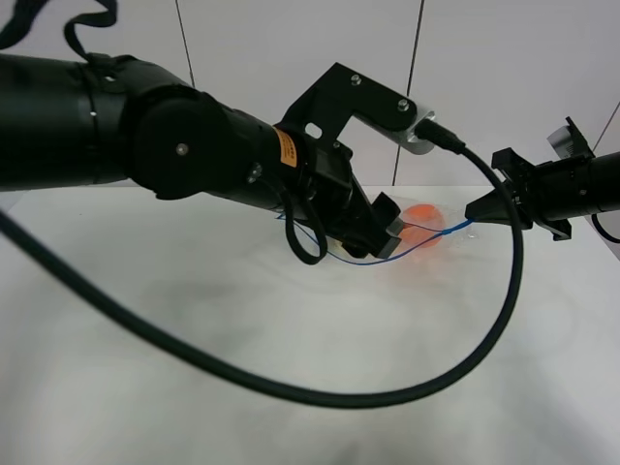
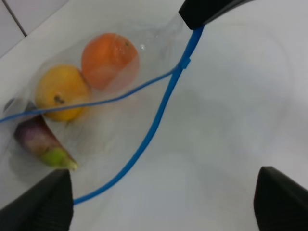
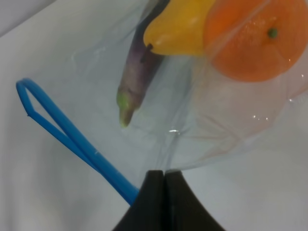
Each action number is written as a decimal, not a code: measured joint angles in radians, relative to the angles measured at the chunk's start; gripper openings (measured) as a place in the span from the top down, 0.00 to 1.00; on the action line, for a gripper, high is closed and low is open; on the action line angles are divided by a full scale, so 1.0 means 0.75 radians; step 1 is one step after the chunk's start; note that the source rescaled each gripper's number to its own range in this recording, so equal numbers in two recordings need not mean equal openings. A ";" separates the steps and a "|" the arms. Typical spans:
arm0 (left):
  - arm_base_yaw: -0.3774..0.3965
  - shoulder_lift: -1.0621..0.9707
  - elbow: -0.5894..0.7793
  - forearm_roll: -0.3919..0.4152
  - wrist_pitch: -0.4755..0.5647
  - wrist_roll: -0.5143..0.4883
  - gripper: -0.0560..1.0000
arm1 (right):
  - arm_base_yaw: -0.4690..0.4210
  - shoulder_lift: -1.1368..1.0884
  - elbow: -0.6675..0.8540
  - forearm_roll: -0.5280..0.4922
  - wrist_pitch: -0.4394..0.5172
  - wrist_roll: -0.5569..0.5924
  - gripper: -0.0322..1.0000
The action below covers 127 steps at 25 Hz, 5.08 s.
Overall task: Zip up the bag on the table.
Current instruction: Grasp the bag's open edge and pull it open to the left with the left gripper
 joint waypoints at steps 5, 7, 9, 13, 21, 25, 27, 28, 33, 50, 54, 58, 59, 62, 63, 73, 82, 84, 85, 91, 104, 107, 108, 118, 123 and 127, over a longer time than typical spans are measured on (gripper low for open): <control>0.000 0.131 -0.112 0.000 0.000 0.030 0.03 | 0.000 0.000 0.000 0.000 0.005 0.000 0.97; 0.000 0.182 -0.158 0.000 -0.001 0.034 0.04 | 0.000 0.000 0.000 0.000 0.011 0.000 0.97; -0.001 0.232 -0.198 0.000 -0.001 0.034 0.04 | 0.000 0.000 0.000 0.000 0.015 0.000 0.97; -0.021 0.302 -0.275 0.000 -0.015 0.035 0.04 | 0.000 0.000 0.000 0.000 0.026 0.000 0.97; -0.041 0.410 -0.333 0.000 -0.046 0.035 0.04 | 0.000 0.000 0.000 0.000 0.033 0.000 0.97; -0.041 0.432 -0.333 0.000 -0.085 0.035 0.04 | 0.000 0.000 0.000 0.028 0.044 -0.001 0.97; -0.041 0.433 -0.334 0.000 -0.106 0.035 0.04 | 0.000 0.000 0.000 0.060 0.071 -0.014 0.97; -0.041 0.433 -0.336 0.000 -0.112 0.035 0.04 | 0.000 0.000 0.000 0.075 0.088 -0.026 0.97; -0.041 0.433 -0.337 0.000 -0.128 0.034 0.04 | 0.000 0.000 0.000 0.104 0.131 -0.036 0.97; -0.046 0.474 -0.340 0.000 -0.168 0.034 0.04 | 0.000 0.000 0.000 0.140 0.138 -0.060 0.97; -0.046 0.477 -0.375 0.000 -0.164 0.043 0.05 | 0.000 0.000 0.000 0.143 0.139 -0.060 0.97; -0.046 0.477 -0.411 0.000 -0.160 0.084 0.05 | 0.000 0.000 0.000 0.143 0.142 -0.060 0.97; -0.046 0.477 -0.420 0.001 -0.154 0.094 0.05 | 0.000 0.000 0.000 0.143 0.142 -0.060 0.97; -0.046 0.480 -0.438 0.001 -0.141 0.131 0.05 | 0.000 0.000 0.000 0.143 0.142 -0.060 0.97; -0.046 0.485 -0.453 0.001 -0.131 0.141 0.05 | 0.000 0.000 0.000 0.143 0.142 -0.060 0.97; -0.046 0.614 -0.641 0.015 0.025 0.150 0.05 | 0.000 0.000 0.000 0.143 0.152 -0.060 0.97; -0.045 0.693 -0.647 0.065 0.065 0.148 0.06 | 0.000 0.000 0.000 0.143 0.158 -0.070 0.97; -0.045 0.692 -0.647 0.065 0.065 0.148 0.06 | 0.000 0.000 0.000 0.143 0.158 -0.075 0.97; -0.045 0.692 -0.647 0.065 0.065 0.148 0.06 | 0.000 0.000 0.000 0.143 0.158 -0.075 0.97; -0.045 0.692 -0.647 0.065 0.086 0.165 0.11 | 0.000 0.000 0.000 0.143 0.158 -0.085 0.97; -0.045 0.680 -0.724 0.065 0.134 0.175 0.14 | 0.000 0.000 0.000 0.143 0.161 -0.085 0.97; -0.045 0.674 -0.747 0.065 0.147 0.175 0.14 | 0.000 0.000 0.000 0.143 0.161 -0.085 0.97; -0.045 0.674 -0.747 0.065 0.152 0.175 0.15 | 0.000 0.000 0.000 0.143 0.161 -0.085 0.97; -0.038 0.674 -0.747 0.075 0.179 0.175 0.15 | 0.000 0.000 0.000 0.143 0.166 -0.086 0.97; -0.034 0.674 -0.747 0.085 0.196 0.175 0.16 | 0.000 0.000 0.000 0.143 0.168 -0.090 0.97; -0.034 0.674 -0.747 0.088 0.203 0.175 0.29 | 0.000 0.000 0.000 0.143 0.168 -0.090 0.97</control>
